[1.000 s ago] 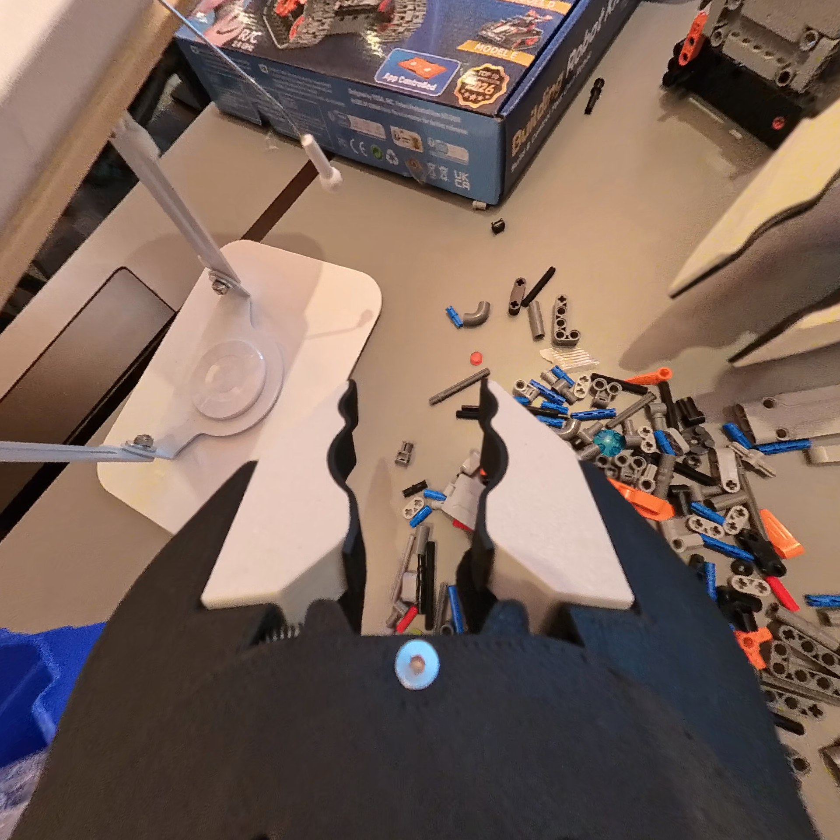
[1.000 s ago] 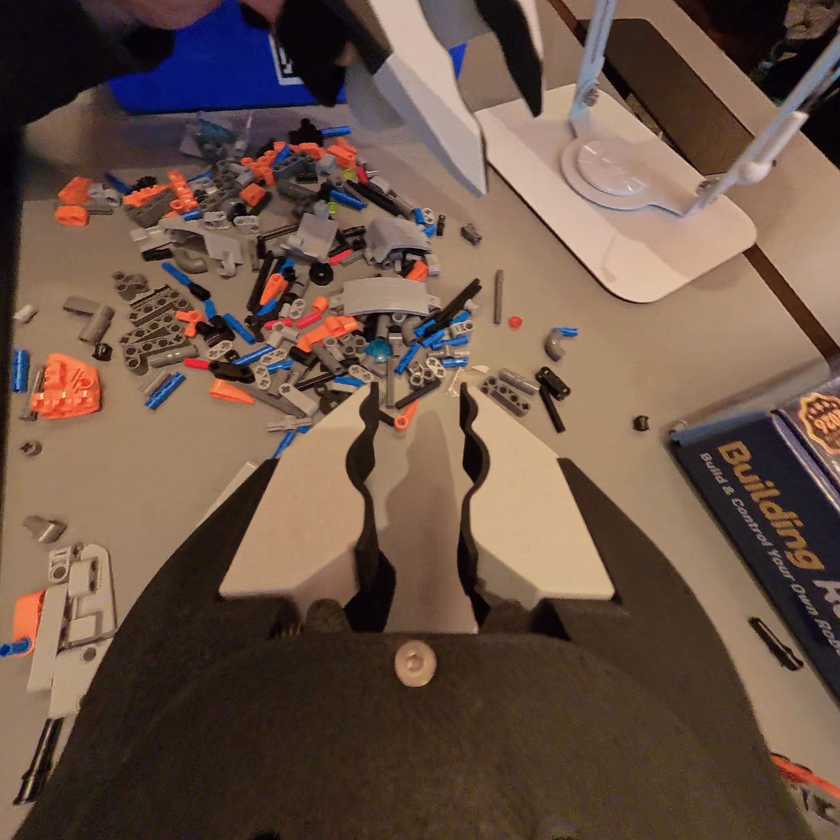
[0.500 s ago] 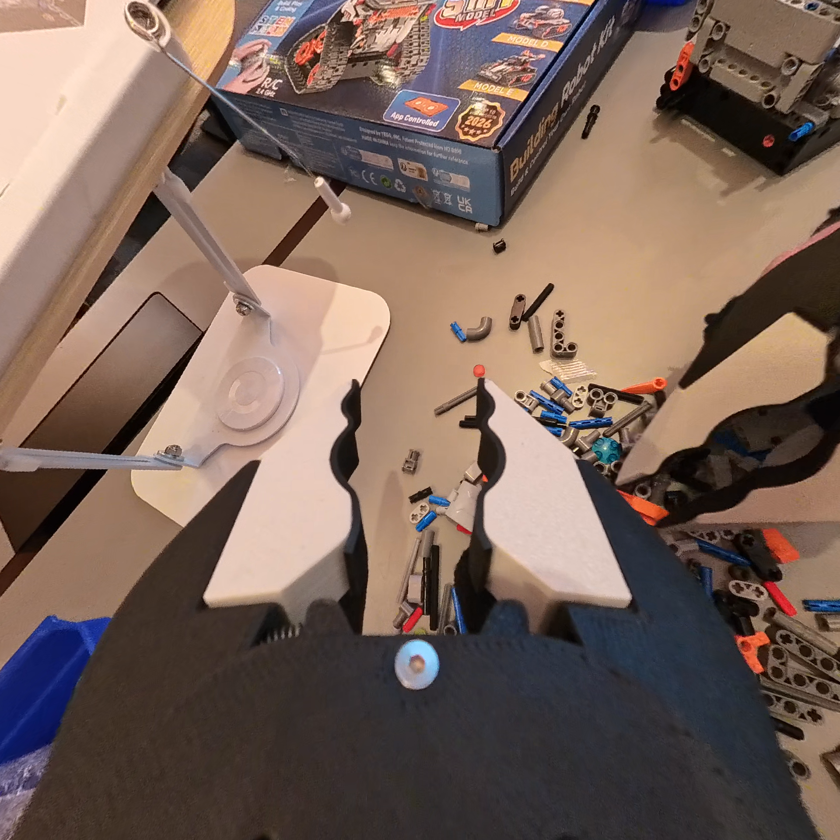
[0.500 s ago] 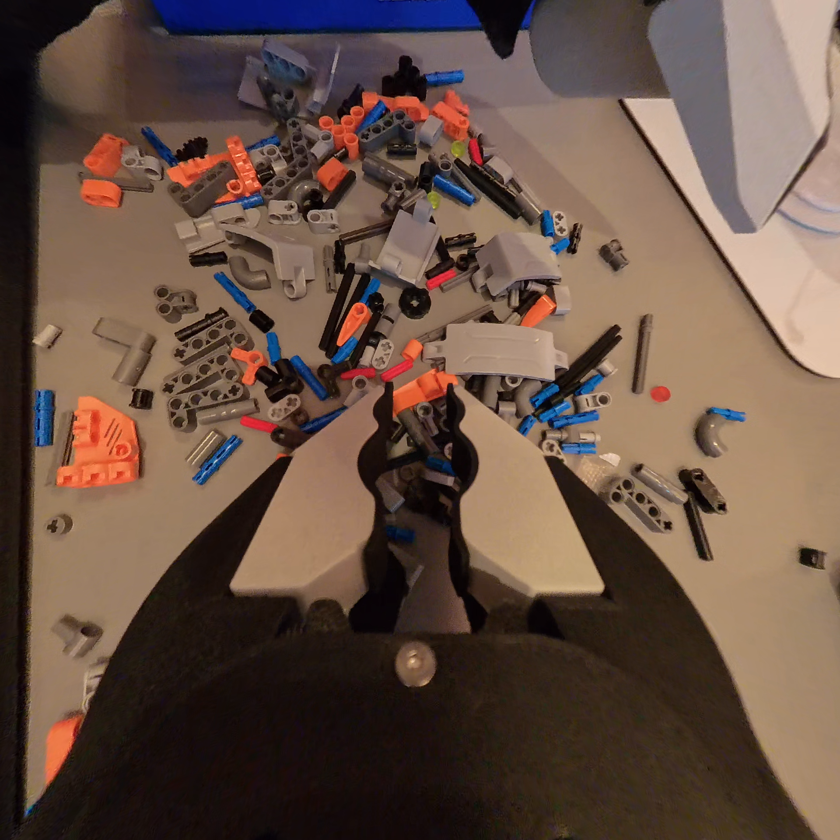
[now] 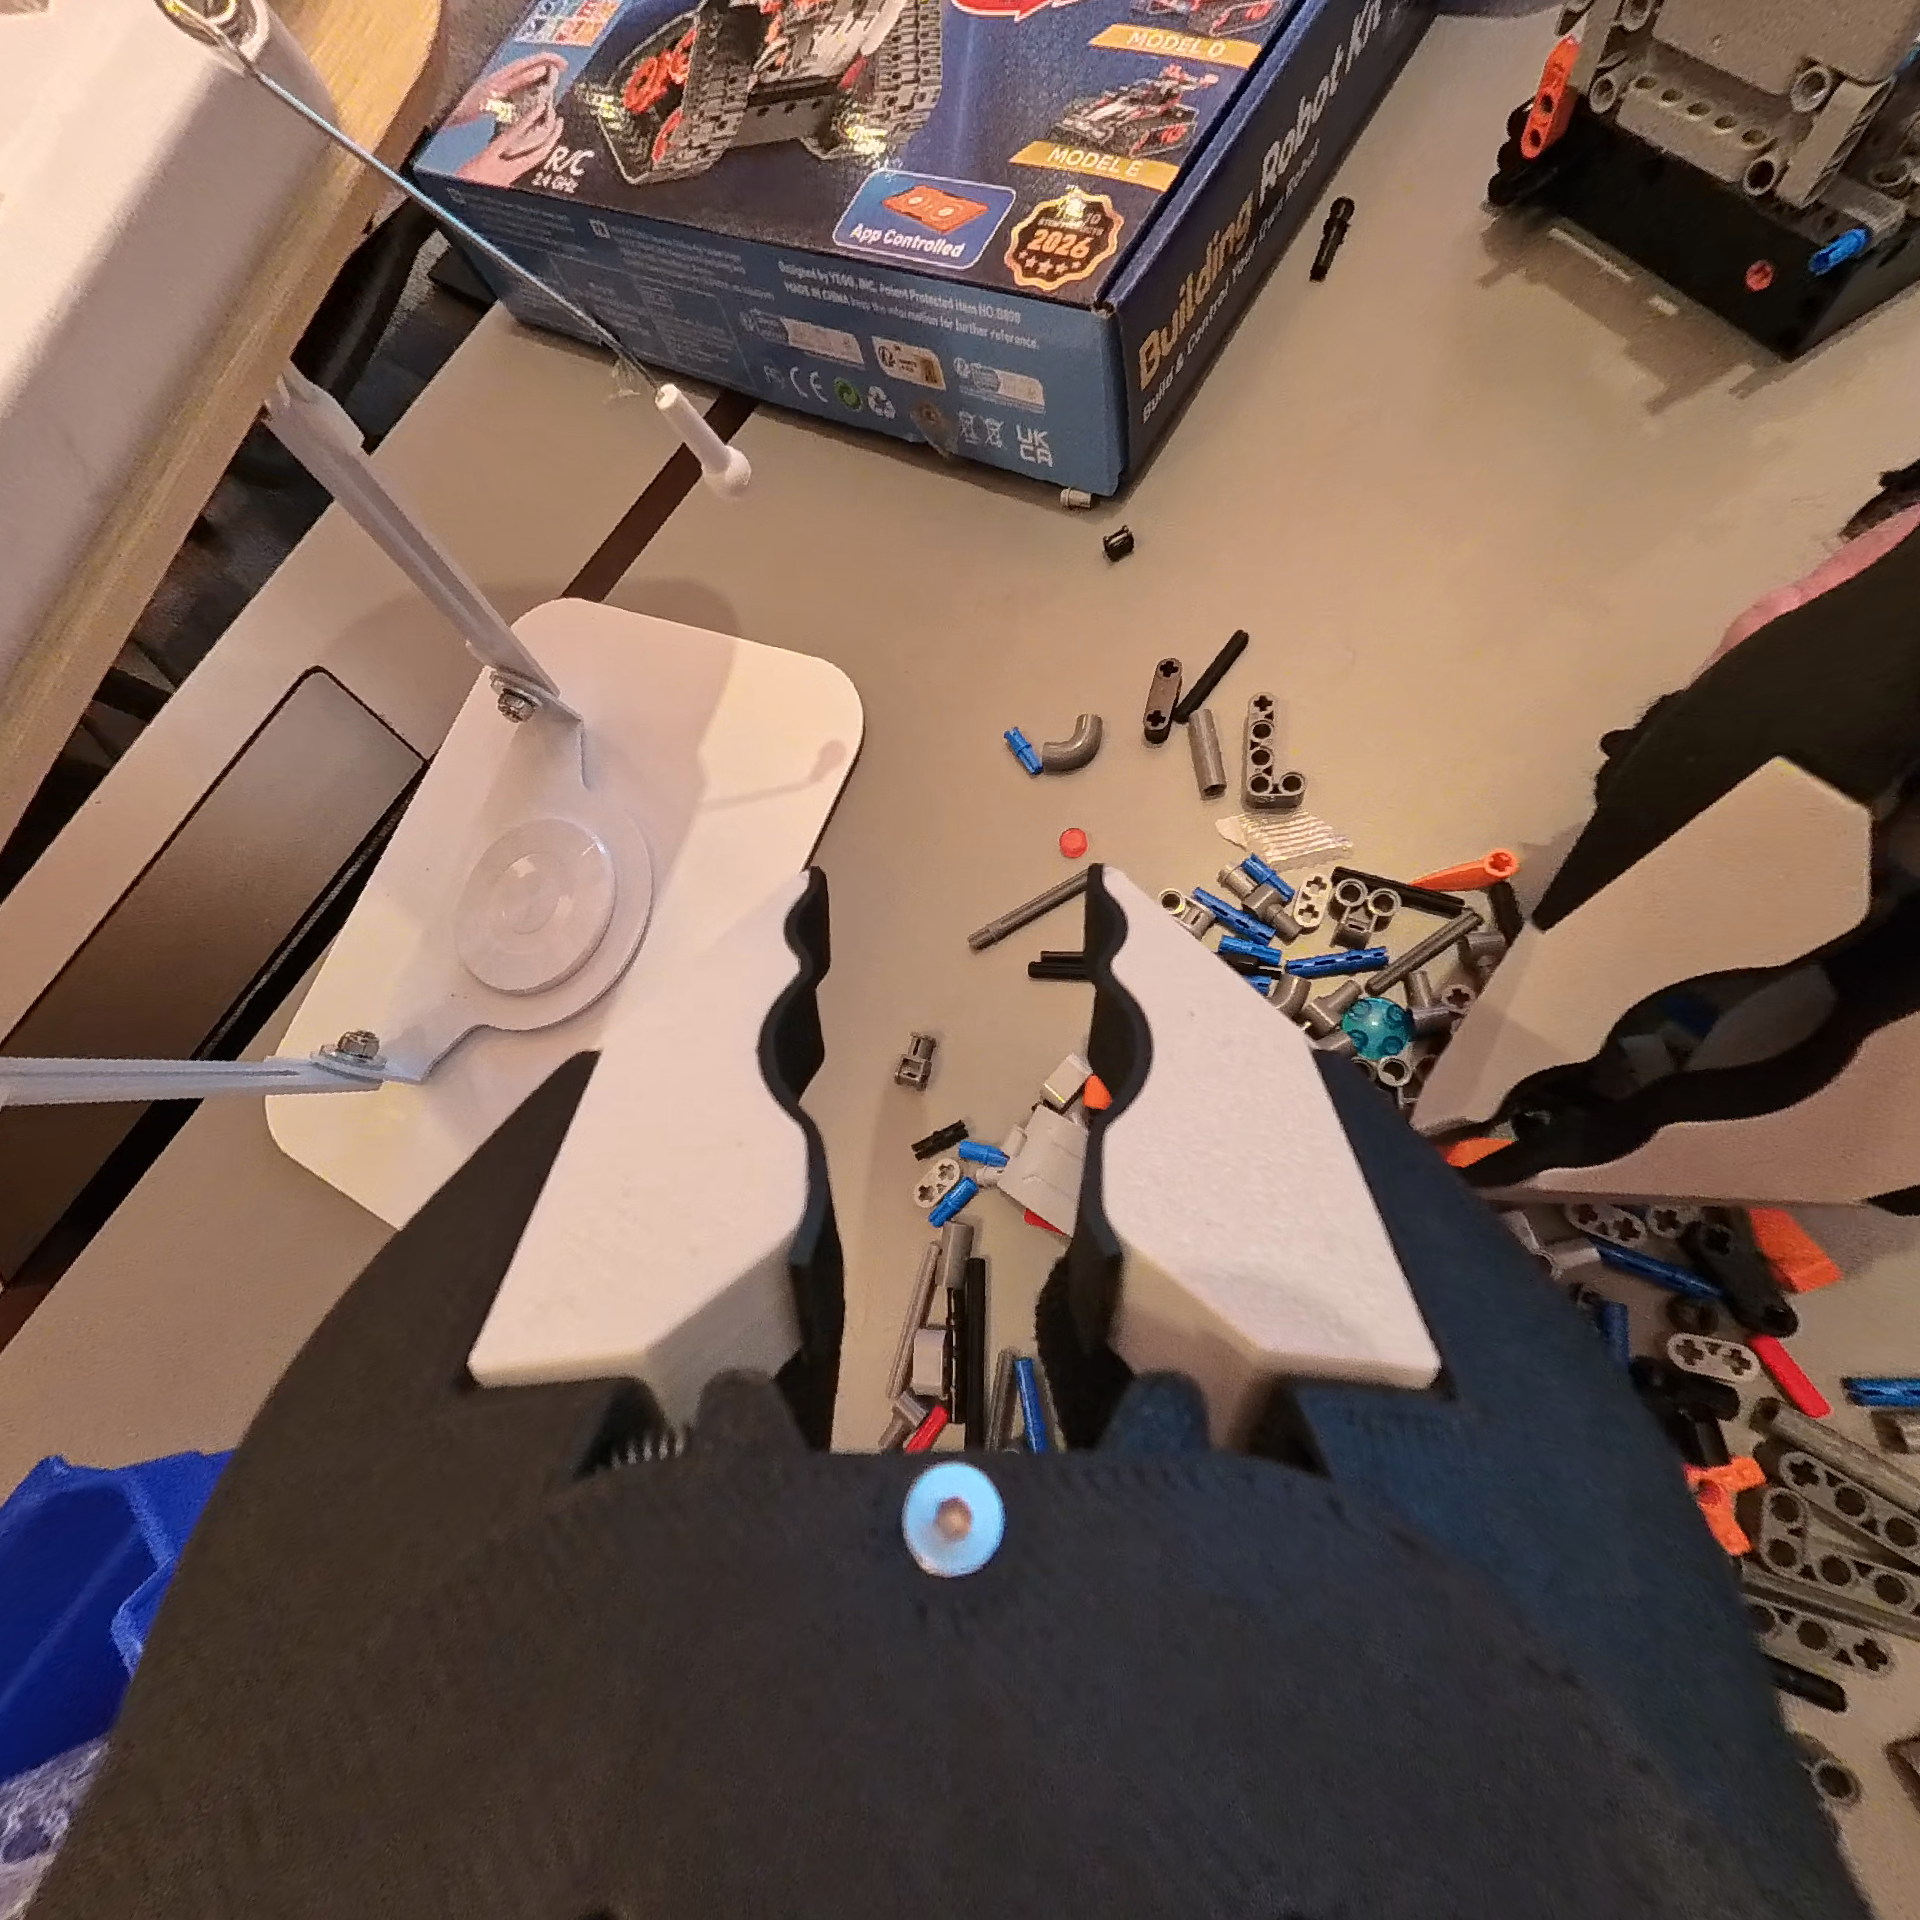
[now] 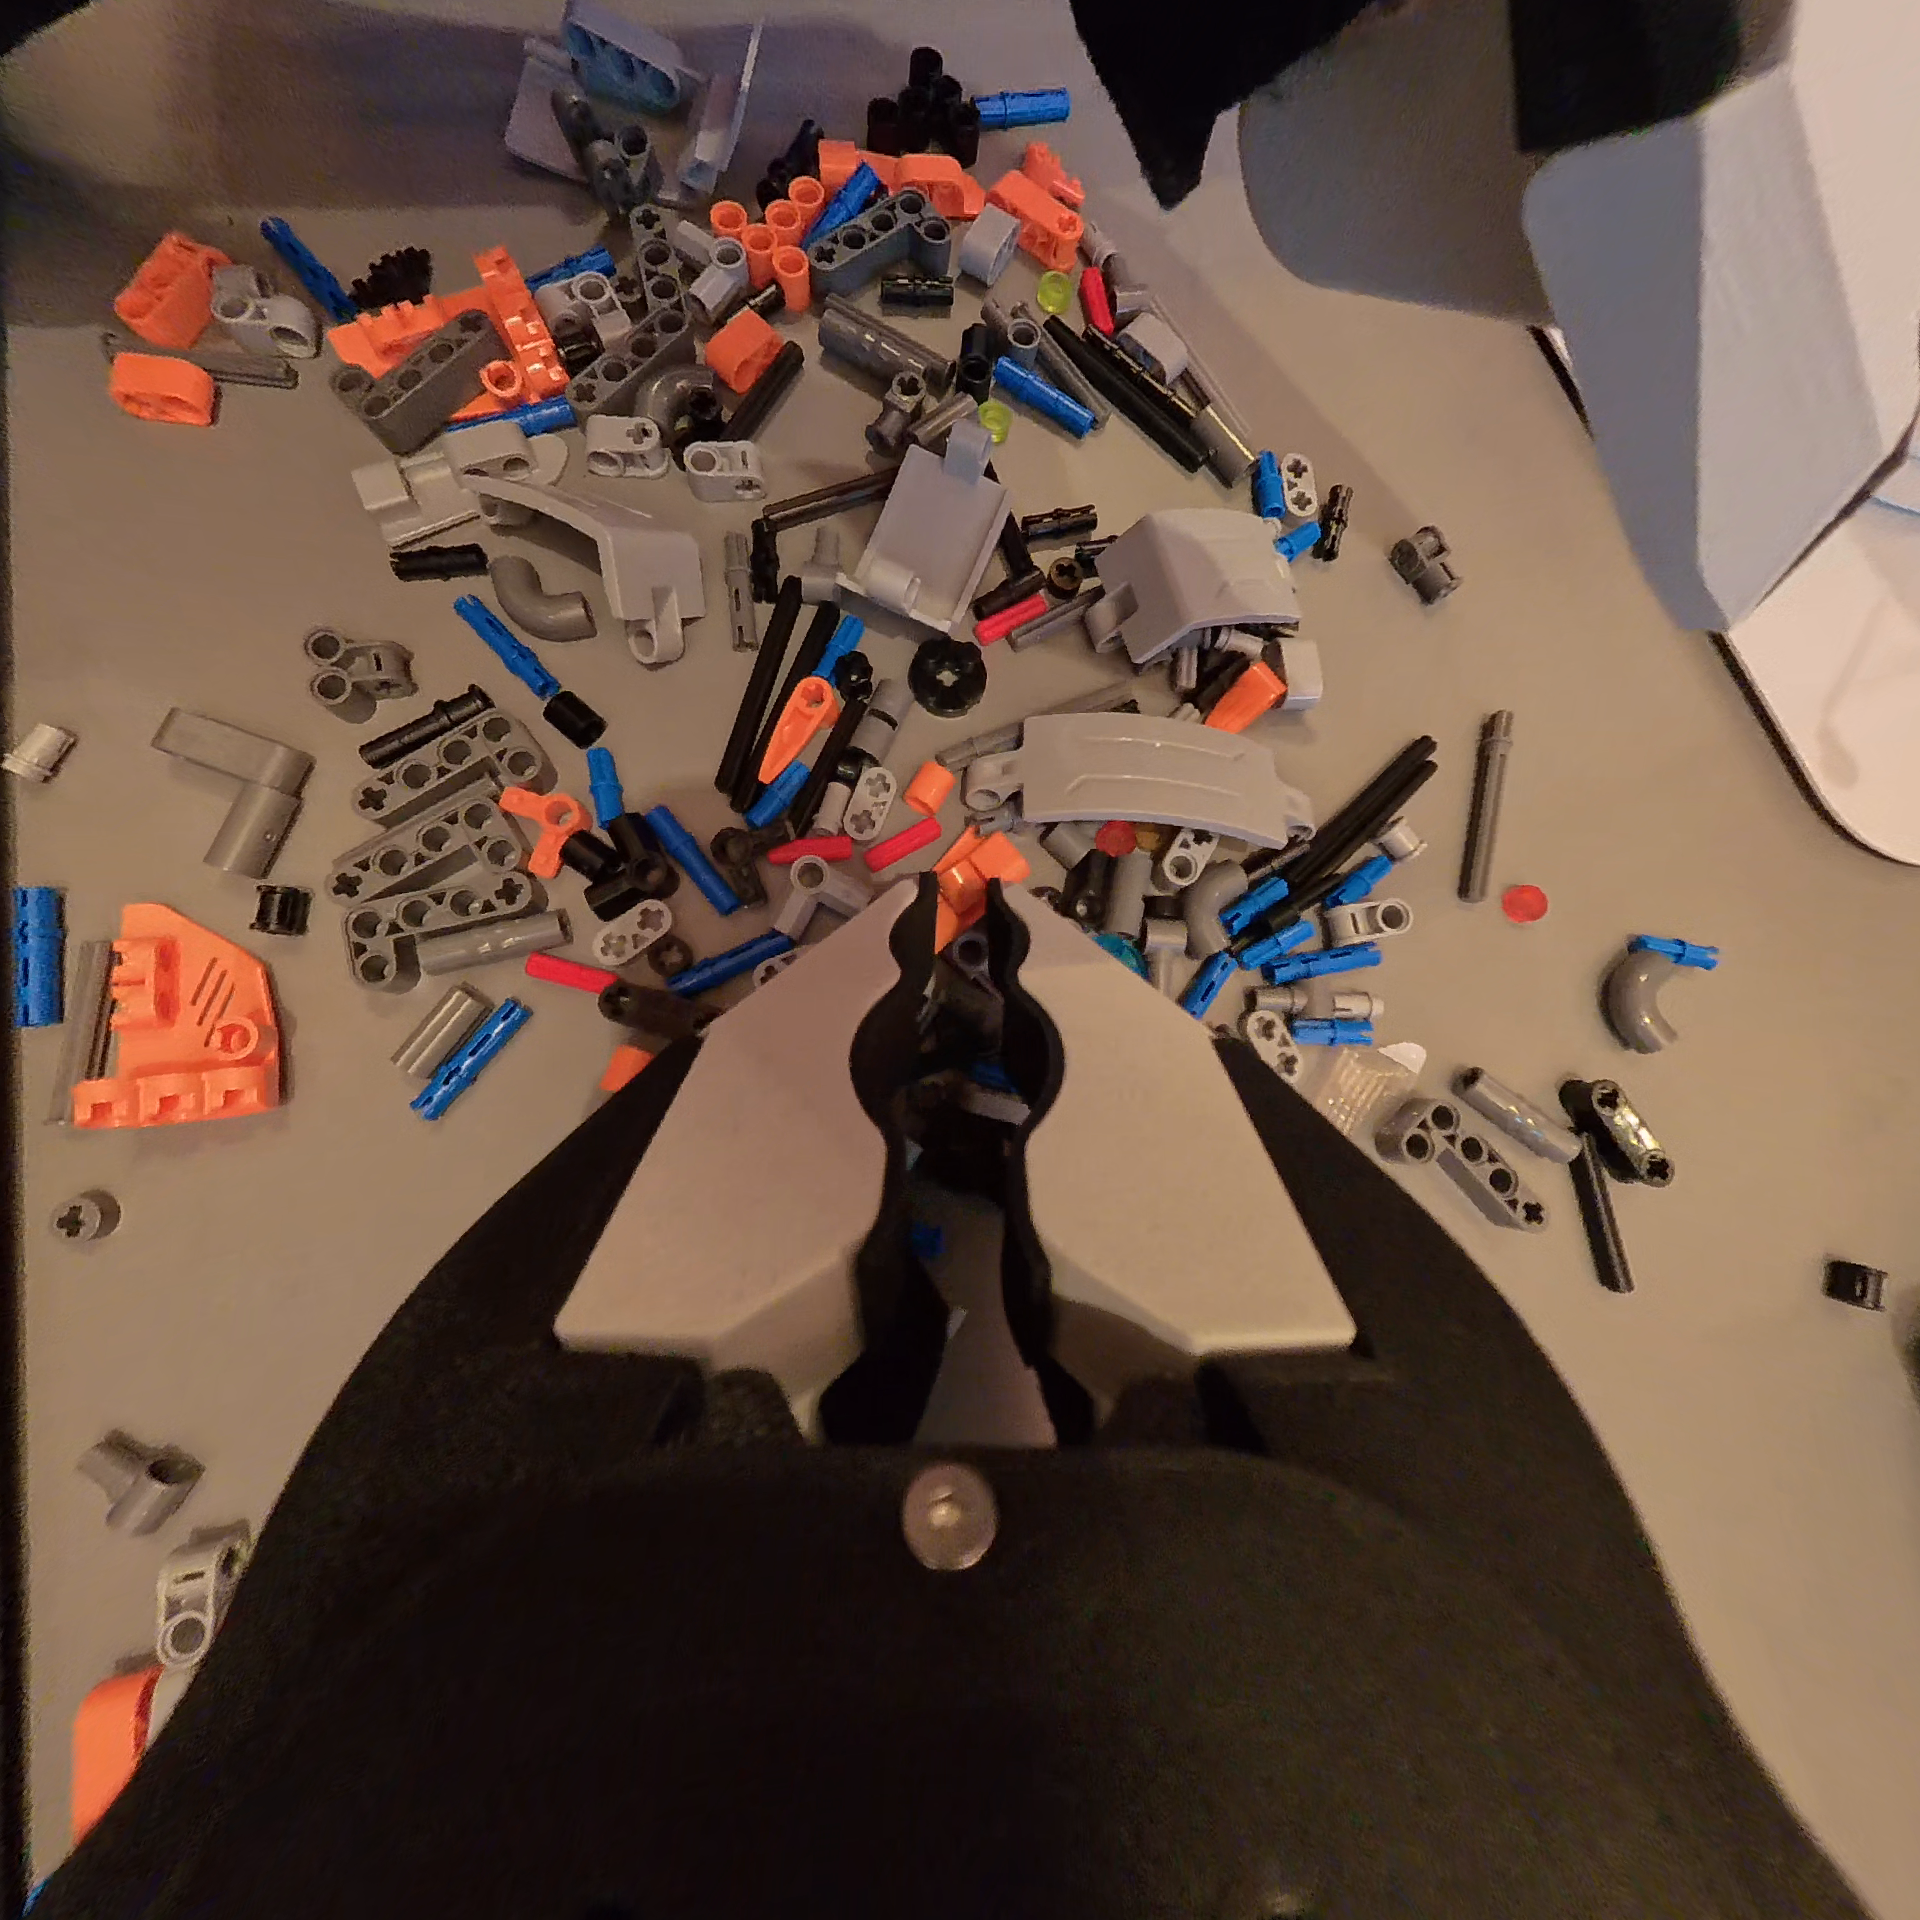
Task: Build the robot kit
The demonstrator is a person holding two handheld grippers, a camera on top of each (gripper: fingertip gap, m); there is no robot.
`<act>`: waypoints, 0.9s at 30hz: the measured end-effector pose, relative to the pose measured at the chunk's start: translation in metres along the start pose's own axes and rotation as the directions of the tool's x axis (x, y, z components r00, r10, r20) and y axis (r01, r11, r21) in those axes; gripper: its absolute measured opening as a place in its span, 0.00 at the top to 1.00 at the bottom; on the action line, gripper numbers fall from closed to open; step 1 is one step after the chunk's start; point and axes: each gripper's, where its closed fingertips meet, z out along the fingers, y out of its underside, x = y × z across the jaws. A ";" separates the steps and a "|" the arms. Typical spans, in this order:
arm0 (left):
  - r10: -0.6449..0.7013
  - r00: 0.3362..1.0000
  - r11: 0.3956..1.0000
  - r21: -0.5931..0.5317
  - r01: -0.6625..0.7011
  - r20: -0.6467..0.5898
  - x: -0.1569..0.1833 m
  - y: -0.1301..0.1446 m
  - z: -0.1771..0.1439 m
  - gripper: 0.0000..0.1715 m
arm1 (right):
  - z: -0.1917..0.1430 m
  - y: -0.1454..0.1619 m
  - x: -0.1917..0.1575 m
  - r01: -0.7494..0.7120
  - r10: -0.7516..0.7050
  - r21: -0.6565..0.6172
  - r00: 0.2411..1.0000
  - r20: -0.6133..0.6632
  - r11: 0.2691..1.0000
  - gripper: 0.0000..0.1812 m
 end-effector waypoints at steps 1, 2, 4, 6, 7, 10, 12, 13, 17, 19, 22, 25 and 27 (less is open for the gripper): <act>0.000 1.000 1.000 -0.001 0.000 0.000 0.000 0.000 0.000 0.73 | -0.001 -0.001 0.000 -0.005 0.005 0.008 1.000 0.005 1.000 0.96; -0.001 1.000 1.000 -0.002 0.001 0.000 0.000 0.001 0.000 0.73 | -0.003 -0.001 0.000 -0.011 0.011 0.016 1.000 0.010 1.000 0.96; 0.000 1.000 1.000 -0.005 0.000 0.000 0.000 0.002 0.001 0.73 | -0.008 -0.003 0.000 -0.024 0.023 0.043 1.000 0.017 0.999 0.96; -0.002 1.000 1.000 -0.004 0.002 -0.002 0.000 0.002 0.001 0.73 | -0.015 -0.005 0.000 -0.050 0.047 0.077 0.998 0.035 0.996 0.96; -0.003 1.000 1.000 -0.004 0.003 -0.004 0.000 0.002 0.001 0.73 | -0.019 -0.006 0.001 -0.067 0.063 0.098 0.997 0.045 0.993 0.97; -0.009 1.000 1.000 -0.003 0.009 -0.015 0.002 0.002 0.002 0.73 | -0.037 -0.015 0.004 -0.155 0.136 0.202 0.985 0.103 0.967 0.96; -0.014 0.999 1.000 0.002 0.014 -0.032 0.004 0.001 0.003 0.73 | -0.048 -0.018 0.011 -0.200 0.174 0.255 0.977 0.121 0.946 0.97; -0.017 0.999 1.000 0.006 0.017 -0.044 0.007 0.001 0.003 0.73 | -0.055 -0.019 0.015 -0.219 0.190 0.284 0.973 0.127 0.933 0.97; -0.017 0.995 0.999 0.030 0.020 -0.101 0.018 -0.004 0.003 0.73 | -0.077 -0.030 0.029 -0.311 0.258 0.401 0.949 0.182 0.862 0.96; -0.020 0.989 0.998 0.048 0.027 -0.148 0.026 -0.008 0.002 0.73 | -0.083 -0.031 0.034 -0.344 0.281 0.434 0.938 0.204 0.833 0.97; -0.028 0.968 0.996 0.076 0.048 -0.251 0.042 -0.014 -0.002 0.74 | -0.091 -0.034 0.039 -0.380 0.306 0.470 0.924 0.229 0.797 0.96; 0.009 0.941 0.994 0.101 0.027 -0.338 0.060 -0.018 -0.008 0.73 | -0.100 -0.037 0.043 -0.416 0.322 0.505 0.908 0.266 0.756 0.97; 0.052 0.930 0.993 0.114 -0.010 -0.365 0.070 -0.020 -0.010 0.73 | -0.107 -0.040 0.046 -0.454 0.337 0.530 0.890 0.307 0.716 0.96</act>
